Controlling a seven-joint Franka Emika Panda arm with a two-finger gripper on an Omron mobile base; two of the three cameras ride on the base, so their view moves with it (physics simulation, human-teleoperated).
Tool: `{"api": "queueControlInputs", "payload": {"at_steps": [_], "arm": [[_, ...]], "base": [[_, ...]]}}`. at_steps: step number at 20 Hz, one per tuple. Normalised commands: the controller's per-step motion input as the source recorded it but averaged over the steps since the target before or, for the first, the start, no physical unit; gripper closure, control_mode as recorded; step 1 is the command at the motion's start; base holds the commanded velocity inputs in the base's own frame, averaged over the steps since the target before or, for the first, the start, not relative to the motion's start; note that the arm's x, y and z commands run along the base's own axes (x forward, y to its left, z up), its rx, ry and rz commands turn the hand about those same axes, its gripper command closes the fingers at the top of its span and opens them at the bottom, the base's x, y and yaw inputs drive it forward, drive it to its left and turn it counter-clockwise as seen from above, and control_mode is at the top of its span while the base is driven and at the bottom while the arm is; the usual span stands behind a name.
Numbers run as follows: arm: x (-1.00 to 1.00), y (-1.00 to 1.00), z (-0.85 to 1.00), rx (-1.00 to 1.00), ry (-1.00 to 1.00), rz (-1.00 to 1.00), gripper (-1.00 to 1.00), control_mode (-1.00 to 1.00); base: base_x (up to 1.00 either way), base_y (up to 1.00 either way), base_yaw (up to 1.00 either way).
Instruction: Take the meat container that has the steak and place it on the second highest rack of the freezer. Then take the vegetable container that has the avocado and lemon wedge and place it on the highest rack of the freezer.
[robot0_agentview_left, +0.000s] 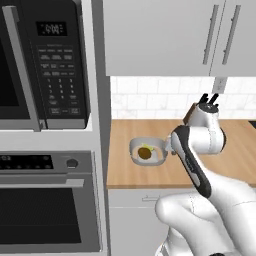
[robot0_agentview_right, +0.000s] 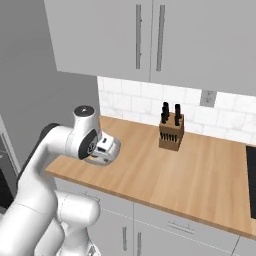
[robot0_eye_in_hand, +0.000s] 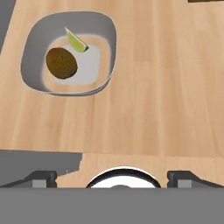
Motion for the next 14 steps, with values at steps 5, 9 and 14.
{"api": "queueControlInputs", "payload": {"at_steps": [5,9,14], "arm": [[0.41,-0.05,-0.1,0.03,0.25,0.0,-1.0,-1.0],[0.0,0.0,-0.37,0.0,0.05,0.01,-1.0,-1.0],[0.02,0.0,-0.61,0.0,0.0,0.0,-1.0,-1.0]], "base": [[0.0,0.0,0.0],[0.0,0.0,0.0],[0.0,0.0,0.0]]}}
